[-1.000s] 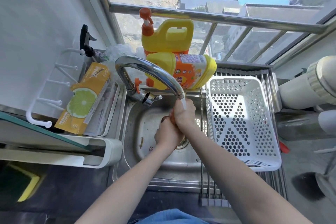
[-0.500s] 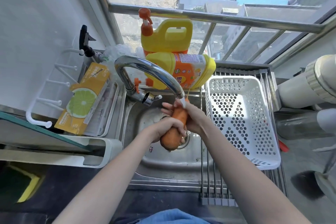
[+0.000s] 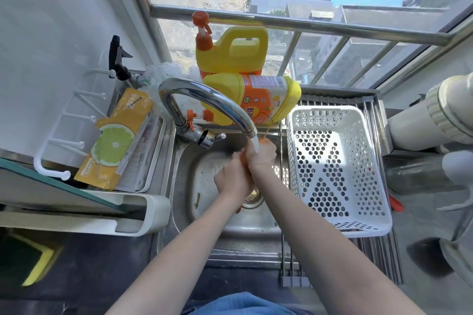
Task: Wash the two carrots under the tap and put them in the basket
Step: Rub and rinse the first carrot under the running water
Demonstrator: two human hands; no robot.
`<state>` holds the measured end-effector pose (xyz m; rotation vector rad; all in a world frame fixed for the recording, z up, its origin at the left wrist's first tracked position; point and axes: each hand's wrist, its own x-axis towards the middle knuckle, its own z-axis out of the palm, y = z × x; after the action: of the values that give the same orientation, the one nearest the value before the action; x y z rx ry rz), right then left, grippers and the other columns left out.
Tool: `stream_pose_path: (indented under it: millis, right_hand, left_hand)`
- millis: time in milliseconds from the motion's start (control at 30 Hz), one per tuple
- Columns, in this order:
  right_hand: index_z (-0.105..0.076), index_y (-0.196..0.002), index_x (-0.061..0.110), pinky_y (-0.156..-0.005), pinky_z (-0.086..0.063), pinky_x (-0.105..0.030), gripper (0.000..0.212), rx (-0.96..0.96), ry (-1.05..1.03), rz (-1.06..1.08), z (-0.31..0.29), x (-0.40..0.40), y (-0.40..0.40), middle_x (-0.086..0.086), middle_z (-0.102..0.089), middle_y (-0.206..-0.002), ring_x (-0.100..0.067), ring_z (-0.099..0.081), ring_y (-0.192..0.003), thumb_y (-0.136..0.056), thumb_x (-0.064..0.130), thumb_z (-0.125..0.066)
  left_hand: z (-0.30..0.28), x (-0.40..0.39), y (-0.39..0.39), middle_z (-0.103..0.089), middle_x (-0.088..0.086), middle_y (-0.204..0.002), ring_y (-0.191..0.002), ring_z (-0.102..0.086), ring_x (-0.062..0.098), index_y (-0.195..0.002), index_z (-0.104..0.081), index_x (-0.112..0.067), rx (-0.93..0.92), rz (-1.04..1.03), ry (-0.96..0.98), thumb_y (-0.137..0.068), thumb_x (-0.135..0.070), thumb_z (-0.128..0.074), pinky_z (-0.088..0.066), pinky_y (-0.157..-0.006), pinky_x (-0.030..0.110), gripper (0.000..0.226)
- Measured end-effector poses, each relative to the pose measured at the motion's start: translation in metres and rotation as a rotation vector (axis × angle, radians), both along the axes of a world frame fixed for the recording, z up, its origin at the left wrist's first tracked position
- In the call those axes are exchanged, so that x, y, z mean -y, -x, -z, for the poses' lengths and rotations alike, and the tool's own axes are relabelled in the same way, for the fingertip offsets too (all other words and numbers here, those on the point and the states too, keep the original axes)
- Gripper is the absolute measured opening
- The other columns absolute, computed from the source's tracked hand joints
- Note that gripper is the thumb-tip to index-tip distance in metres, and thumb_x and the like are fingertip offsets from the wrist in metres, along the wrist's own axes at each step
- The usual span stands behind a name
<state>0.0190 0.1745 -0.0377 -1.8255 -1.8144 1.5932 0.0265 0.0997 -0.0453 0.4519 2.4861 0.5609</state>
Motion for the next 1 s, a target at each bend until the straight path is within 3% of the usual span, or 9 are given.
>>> stream_pose_path:
  millis: [133,233,367,467,600,667,767,900,1000]
  right_hand:
    - [-0.048,-0.072,0.012,-0.064,-0.031,-0.026,0.024,-0.099,-0.15,-0.004,-0.003,0.011,-0.006,-0.006,-0.058,-0.075,-0.024,-0.051,-0.07,-0.086,0.03,-0.056]
    - [-0.061,-0.081,0.008,-0.06,-0.037,-0.028,0.033,-0.096,-0.152,-0.17,0.004,0.007,-0.017,-0.002,-0.061,-0.07,-0.018,-0.055,-0.064,-0.083,0.04,-0.061]
    - [-0.058,-0.069,0.01,-0.056,-0.052,-0.028,0.024,-0.314,0.381,-0.038,0.006,-0.008,-0.029,-0.007,-0.06,-0.058,-0.018,-0.058,-0.052,-0.088,0.022,-0.067]
    - [-0.058,-0.065,0.01,-0.052,-0.052,-0.025,0.033,-0.441,0.641,-0.003,-0.004,-0.016,-0.03,-0.006,-0.061,-0.059,-0.017,-0.058,-0.052,-0.095,0.024,-0.058]
    - [-0.046,-0.05,0.013,-0.064,-0.051,-0.031,0.05,-0.299,0.519,-0.194,-0.005,-0.019,-0.016,-0.006,-0.053,-0.05,-0.022,-0.055,-0.054,-0.099,0.026,-0.052]
    - [-0.046,-0.045,0.016,-0.072,-0.048,-0.035,0.055,-0.24,0.546,-0.202,-0.003,-0.021,-0.014,-0.003,-0.05,-0.045,-0.019,-0.051,-0.05,-0.098,0.027,-0.051]
    - [-0.044,-0.052,0.013,-0.057,-0.048,-0.029,0.048,-0.235,0.614,-0.164,-0.008,-0.024,-0.013,-0.001,-0.043,-0.039,-0.015,-0.046,-0.037,-0.1,0.02,-0.047]
    - [-0.045,-0.062,0.008,-0.044,-0.041,-0.025,0.037,-0.23,0.524,-0.04,-0.02,-0.024,-0.002,-0.004,-0.037,-0.034,-0.02,-0.039,-0.032,-0.098,0.017,-0.047]
    - [-0.05,-0.068,0.009,-0.04,-0.041,-0.02,0.031,-0.16,0.374,-0.045,-0.013,-0.025,0.0,-0.003,-0.049,-0.045,-0.017,-0.048,-0.039,-0.096,0.02,-0.047]
  left_hand:
    - [0.006,0.007,0.008,-0.068,0.006,-0.105,-0.102,-0.062,0.029,-0.119,-0.05,-0.019,0.042,0.054,-0.051,-0.089,-0.027,-0.055,-0.042,-0.072,0.032,0.031]
    - [0.007,0.013,0.024,-0.068,0.007,-0.092,-0.083,-0.066,0.023,-0.112,-0.058,-0.009,0.572,0.092,-0.237,-0.078,-0.01,-0.066,-0.057,-0.075,0.038,0.035]
    - [-0.006,0.02,0.037,-0.07,0.014,-0.093,-0.081,-0.068,0.027,-0.112,-0.058,-0.009,1.162,-0.047,-0.365,-0.07,-0.022,-0.066,-0.057,-0.076,0.04,0.045]
    - [-0.009,0.016,0.039,-0.073,0.013,-0.087,-0.078,-0.071,0.025,-0.11,-0.058,-0.005,1.353,-0.107,-0.408,-0.085,-0.017,-0.057,-0.058,-0.07,0.035,0.028]
    - [-0.008,0.007,0.028,-0.066,0.007,-0.066,-0.055,-0.065,0.017,-0.092,-0.059,-0.005,1.286,-0.22,-0.389,-0.086,-0.001,-0.06,-0.056,-0.054,0.027,0.008]
    - [-0.001,0.005,0.028,-0.067,0.009,-0.077,-0.064,-0.065,0.019,-0.106,-0.057,-0.004,1.219,-0.224,-0.359,-0.076,-0.004,-0.071,-0.057,-0.062,0.031,0.033]
    - [0.002,0.005,0.029,-0.066,0.011,-0.089,-0.078,-0.065,0.023,-0.116,-0.054,-0.003,1.086,-0.141,-0.276,-0.055,-0.01,-0.08,-0.057,-0.08,0.04,0.067]
    - [-0.001,-0.009,0.021,-0.065,0.016,-0.094,-0.082,-0.064,0.026,-0.098,-0.058,-0.007,0.841,-0.156,-0.33,-0.052,-0.011,-0.071,-0.056,-0.086,0.044,0.048]
    - [0.0,-0.018,0.015,-0.061,0.008,-0.099,-0.096,-0.062,0.029,-0.088,-0.053,-0.018,0.593,-0.143,-0.295,-0.051,-0.025,-0.06,-0.052,-0.087,0.041,0.038]
